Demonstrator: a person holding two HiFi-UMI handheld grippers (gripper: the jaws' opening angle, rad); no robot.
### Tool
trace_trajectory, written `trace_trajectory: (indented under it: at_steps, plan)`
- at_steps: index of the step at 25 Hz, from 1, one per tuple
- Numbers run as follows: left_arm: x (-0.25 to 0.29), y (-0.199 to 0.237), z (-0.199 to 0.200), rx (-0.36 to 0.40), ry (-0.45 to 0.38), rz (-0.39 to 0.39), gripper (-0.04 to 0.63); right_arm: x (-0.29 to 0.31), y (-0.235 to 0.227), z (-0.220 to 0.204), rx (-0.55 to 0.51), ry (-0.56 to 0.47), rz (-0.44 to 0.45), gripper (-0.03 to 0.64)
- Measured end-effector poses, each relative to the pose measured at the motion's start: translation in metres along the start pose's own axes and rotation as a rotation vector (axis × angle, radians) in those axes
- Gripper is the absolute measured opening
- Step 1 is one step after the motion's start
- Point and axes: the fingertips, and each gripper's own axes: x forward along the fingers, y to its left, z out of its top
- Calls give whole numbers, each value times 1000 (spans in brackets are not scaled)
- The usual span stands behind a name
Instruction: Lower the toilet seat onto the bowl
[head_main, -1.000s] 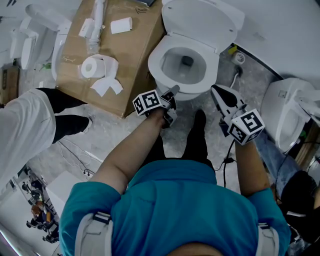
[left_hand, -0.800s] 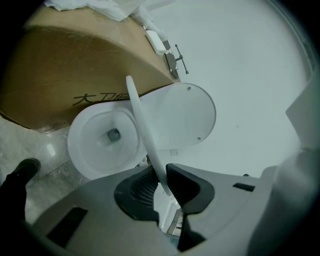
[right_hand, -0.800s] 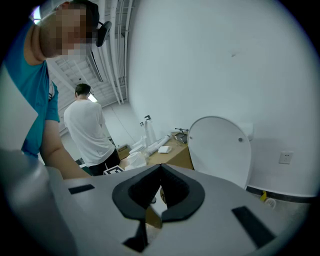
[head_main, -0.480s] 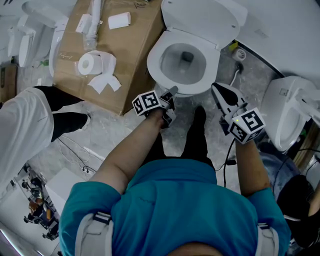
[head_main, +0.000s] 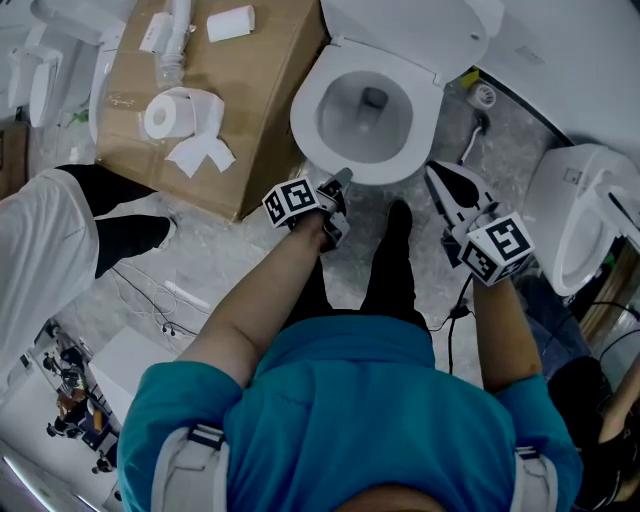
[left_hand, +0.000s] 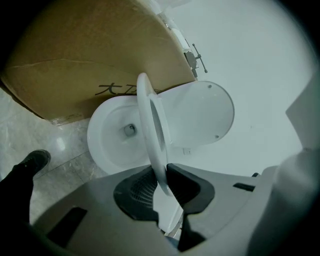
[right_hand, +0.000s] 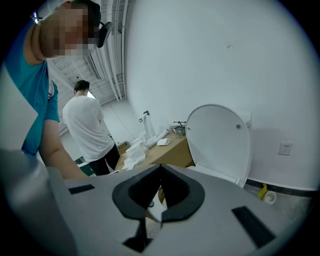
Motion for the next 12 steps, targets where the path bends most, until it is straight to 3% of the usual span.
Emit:
trace_trajectory:
  at_steps: [12]
  plan:
    - [12,52,-7,-20,6,47,81,10,-7,-27,10,31,5,-2]
